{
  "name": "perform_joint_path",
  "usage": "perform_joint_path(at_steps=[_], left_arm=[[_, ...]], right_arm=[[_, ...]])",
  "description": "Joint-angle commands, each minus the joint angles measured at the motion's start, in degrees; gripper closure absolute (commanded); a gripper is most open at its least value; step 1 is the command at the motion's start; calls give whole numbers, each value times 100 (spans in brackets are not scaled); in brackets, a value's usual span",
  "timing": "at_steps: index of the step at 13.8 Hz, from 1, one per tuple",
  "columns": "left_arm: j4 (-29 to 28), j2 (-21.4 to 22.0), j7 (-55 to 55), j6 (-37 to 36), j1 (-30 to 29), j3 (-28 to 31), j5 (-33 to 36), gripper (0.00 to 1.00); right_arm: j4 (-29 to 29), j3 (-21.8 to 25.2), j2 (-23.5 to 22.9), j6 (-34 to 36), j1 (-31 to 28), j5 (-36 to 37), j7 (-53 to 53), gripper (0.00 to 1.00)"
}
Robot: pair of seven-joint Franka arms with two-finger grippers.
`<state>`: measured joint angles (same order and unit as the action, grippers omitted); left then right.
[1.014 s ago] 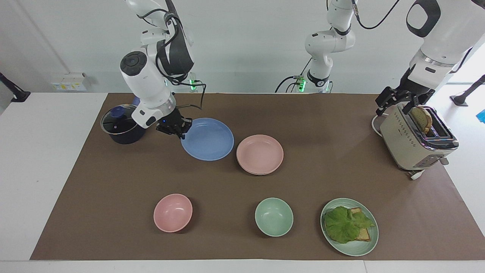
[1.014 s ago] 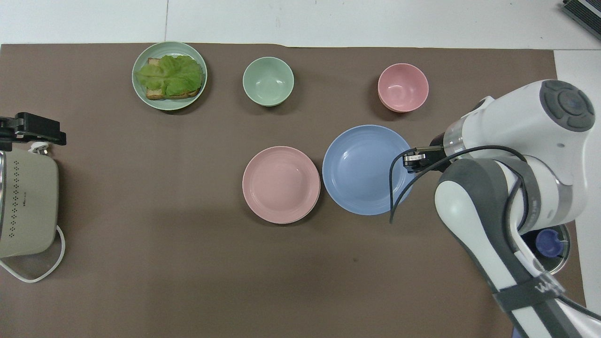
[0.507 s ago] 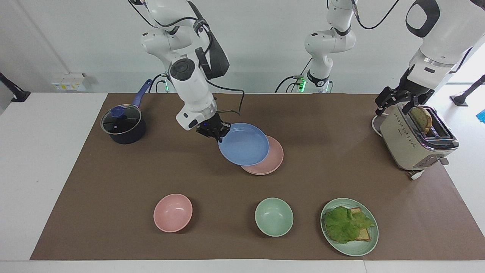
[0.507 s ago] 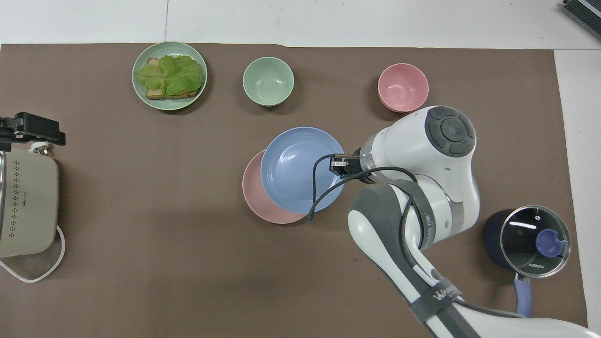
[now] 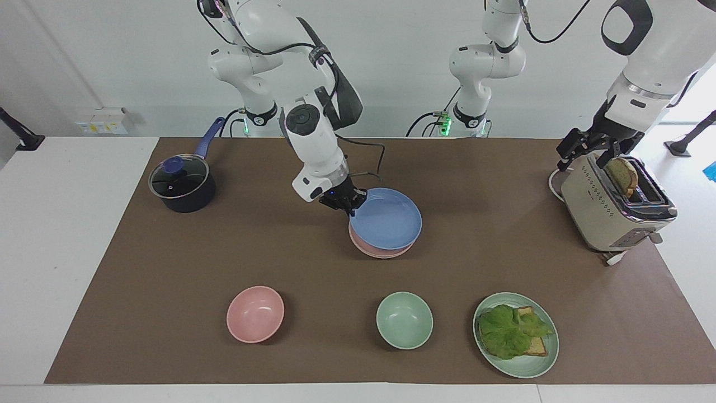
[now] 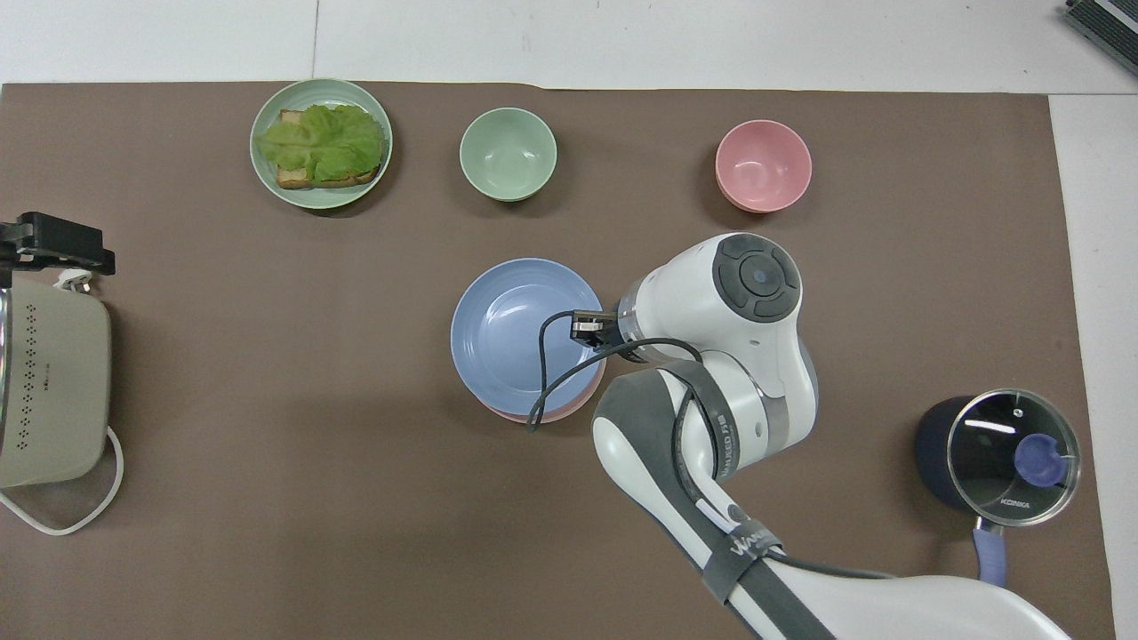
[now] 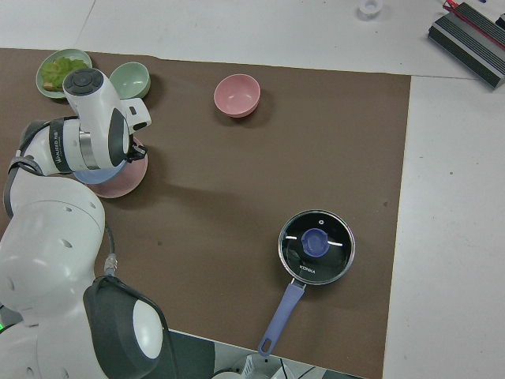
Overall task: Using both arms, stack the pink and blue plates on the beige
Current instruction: 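Lift the blue plate and carry it over the pink plate, then lower the blue plate onto the pink plate and open the right gripper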
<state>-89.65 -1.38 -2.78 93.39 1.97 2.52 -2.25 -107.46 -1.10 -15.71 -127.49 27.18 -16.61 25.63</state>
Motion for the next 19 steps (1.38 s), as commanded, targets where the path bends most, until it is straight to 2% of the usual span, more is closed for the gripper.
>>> perform_joint_path(at_steps=[1,12,14,17,18,19], left_arm=[[-9,50,-12,-84,75,64,102,0],[-9,50,-12,-76,76,55,102,0],[-9,50,-12,-76,75,55,102,0],[-9,50,-12,-76,84,55,102,0],[-9,50,-12,-76,76,55,102,0],[0,50,-12,-76,75,55,102,0]], right_arm=[[-274,-4,33,-206,33,-123,-22,100],[-513,-4,-11,-321,33,-123,-119,100],[-530,-4,-116,-591,50,-123,-119,100],[-530,-4,-125,-602,77,-123,-128,100],[-530,-4,-125,-593,77,-123,-128,93],[-530,-4,-125,-576,68,-123,-128,67]])
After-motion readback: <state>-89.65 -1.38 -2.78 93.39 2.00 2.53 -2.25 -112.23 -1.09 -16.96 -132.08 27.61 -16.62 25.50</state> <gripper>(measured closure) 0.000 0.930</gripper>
